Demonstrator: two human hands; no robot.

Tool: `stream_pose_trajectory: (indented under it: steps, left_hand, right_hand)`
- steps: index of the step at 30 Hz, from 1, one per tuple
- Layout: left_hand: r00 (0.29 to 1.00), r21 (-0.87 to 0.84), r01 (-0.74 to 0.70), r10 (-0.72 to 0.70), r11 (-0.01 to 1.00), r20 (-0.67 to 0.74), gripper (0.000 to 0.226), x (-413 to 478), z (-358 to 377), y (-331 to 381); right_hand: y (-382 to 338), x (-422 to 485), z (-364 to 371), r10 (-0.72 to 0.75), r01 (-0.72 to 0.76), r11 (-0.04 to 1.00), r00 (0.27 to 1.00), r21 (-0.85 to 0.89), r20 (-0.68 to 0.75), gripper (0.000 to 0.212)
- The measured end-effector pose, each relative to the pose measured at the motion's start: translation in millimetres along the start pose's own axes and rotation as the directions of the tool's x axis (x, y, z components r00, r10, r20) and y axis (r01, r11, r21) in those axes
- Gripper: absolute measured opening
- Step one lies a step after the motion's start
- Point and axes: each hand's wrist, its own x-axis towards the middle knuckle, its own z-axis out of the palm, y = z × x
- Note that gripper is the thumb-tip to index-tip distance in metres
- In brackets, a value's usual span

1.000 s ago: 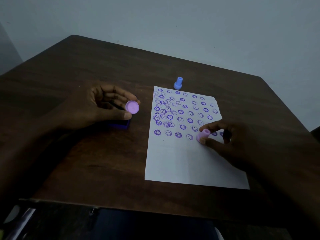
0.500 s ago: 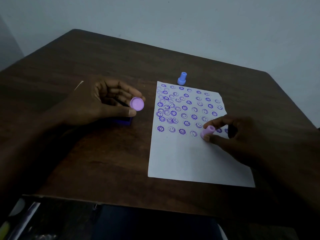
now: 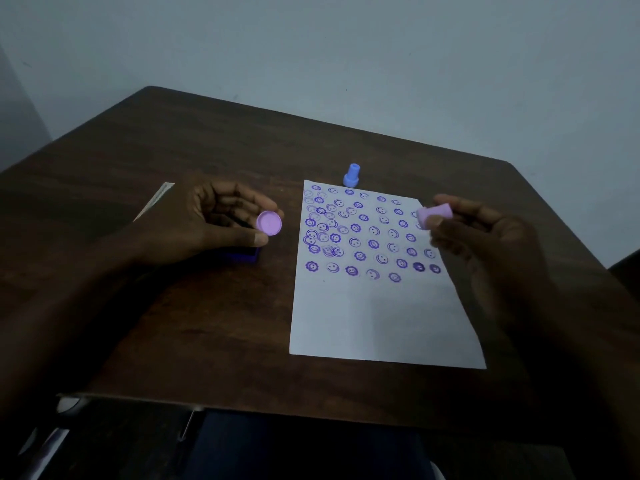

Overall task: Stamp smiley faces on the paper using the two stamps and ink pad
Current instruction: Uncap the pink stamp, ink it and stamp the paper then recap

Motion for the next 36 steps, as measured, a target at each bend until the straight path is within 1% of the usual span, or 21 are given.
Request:
stream_pose_trajectory:
  steps: [2,3,4,5,7,9,13,18,22,27,32,36]
  left_hand:
    - [1.0,-0.003,-0.004,0.004,1.0,-0.014,0.051,-4.3,1.6,7.4]
    - [1.0,-0.014,0.001,-0.001,1.0,-0.016,0.05,-7.9,2.5,14.1]
    - [1.0,-0.024,0.007,-0.007,1.0,-0.015,0.048,-12.0,1.9,20.7]
    - [1.0,-0.041,0.009,-0.009,0.999,-0.015,0.047,-15.5,2.1,27.8]
    - [1.0,-0.072,-0.002,0.001,0.997,-0.021,0.046,-22.8,3.0,44.0]
    - [0.998,-0.095,-0.021,0.016,0.995,-0.054,0.043,-28.6,6.9,59.1]
    - [0.995,-0.08,-0.031,0.023,0.996,-0.098,0.039,-30.8,8.7,68.4]
    - [0.992,-0.059,-0.059,0.051,0.997,-0.119,0.039,-30.9,9.4,71.3]
    - [0.993,-0.06,-0.026,0.019,0.998,-0.115,0.042,-30.5,8.7,73.0]
    - [0.99,-0.106,-0.038,0.023,0.994,-0.14,0.044,-33.4,11.0,76.3]
    - [0.99,-0.116,-0.013,-0.004,0.993,-0.144,0.041,-33.7,10.4,77.6]
    - [0.988,-0.124,-0.022,0.003,0.992,-0.152,0.043,-33.8,11.2,78.8]
  right_hand:
    - [0.9,3.4,11.0,0.035,-0.037,0.999,0.994,0.021,0.1,0.028]
    - [1.3,4.5,17.5,0.056,-0.056,0.998,0.99,-0.003,0.126,0.023]
    - [1.4,4.3,27.2,0.064,-0.062,0.998,0.985,-0.017,0.157,0.022]
    - [2.9,2.7,35.1,0.042,-0.036,0.999,0.978,-0.033,0.205,0.023]
    - [-1.7,-0.3,53.8,0.033,-0.013,0.997,0.968,-0.083,0.248,0.025]
    - [-9.2,-4.9,72.7,-0.019,0.059,0.988,0.962,-0.14,0.271,0.027]
    - [-11.5,-6.1,97.9,-0.143,0.224,0.943,0.94,-0.245,0.309,0.028]
    - [-10.3,-7.3,111.2,-0.211,0.312,0.887,0.93,-0.341,0.302,0.025]
    - [-8.8,-7.4,115.7,-0.226,0.326,0.877,0.928,-0.352,0.295,0.029]
    - [-7.7,-9.0,120.2,-0.25,0.342,0.872,0.926,-0.349,0.284,0.028]
    - [-6.6,-8.5,120.6,-0.244,0.342,0.869,0.925,-0.358,0.291,0.028]
    - [-5.3,-9.8,122.0,-0.228,0.326,0.876,0.929,-0.356,0.291,0.024]
